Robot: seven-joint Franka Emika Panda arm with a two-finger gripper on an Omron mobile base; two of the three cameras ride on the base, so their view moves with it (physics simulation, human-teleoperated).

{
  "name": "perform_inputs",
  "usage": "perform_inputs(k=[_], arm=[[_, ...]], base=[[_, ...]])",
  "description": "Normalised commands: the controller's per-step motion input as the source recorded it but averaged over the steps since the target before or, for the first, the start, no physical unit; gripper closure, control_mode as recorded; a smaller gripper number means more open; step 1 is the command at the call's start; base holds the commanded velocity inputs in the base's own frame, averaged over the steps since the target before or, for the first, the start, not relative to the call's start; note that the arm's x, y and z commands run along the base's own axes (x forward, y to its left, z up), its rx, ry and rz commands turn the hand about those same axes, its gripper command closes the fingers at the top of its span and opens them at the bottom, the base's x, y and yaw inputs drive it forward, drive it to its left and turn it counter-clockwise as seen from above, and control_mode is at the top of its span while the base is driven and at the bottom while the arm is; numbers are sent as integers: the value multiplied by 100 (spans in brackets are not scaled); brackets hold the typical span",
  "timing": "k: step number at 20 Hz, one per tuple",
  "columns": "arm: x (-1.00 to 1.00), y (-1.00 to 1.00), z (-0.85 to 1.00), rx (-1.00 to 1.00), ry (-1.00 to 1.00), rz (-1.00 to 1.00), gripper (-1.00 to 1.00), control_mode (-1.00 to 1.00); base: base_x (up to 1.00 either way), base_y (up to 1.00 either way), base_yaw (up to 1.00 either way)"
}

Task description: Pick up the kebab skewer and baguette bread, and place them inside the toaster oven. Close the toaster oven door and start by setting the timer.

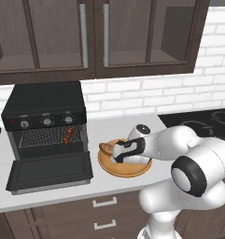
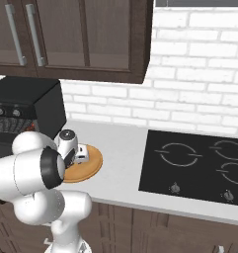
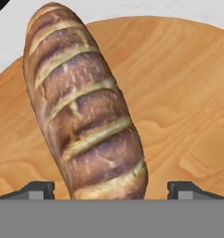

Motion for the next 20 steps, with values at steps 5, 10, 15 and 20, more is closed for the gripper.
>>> perform_inputs(k=[5,10,15,20], arm=[[0,0,0,0,0,0,100,-100],[0,0,0,0,0,0,100,-100],[-3,0,11,0,0,0,100,-100],[-32,-10,73,0,0,-7,100,-100]], base=[[0,0,0],[0,0,0],[0,0,0],[0,0,0]])
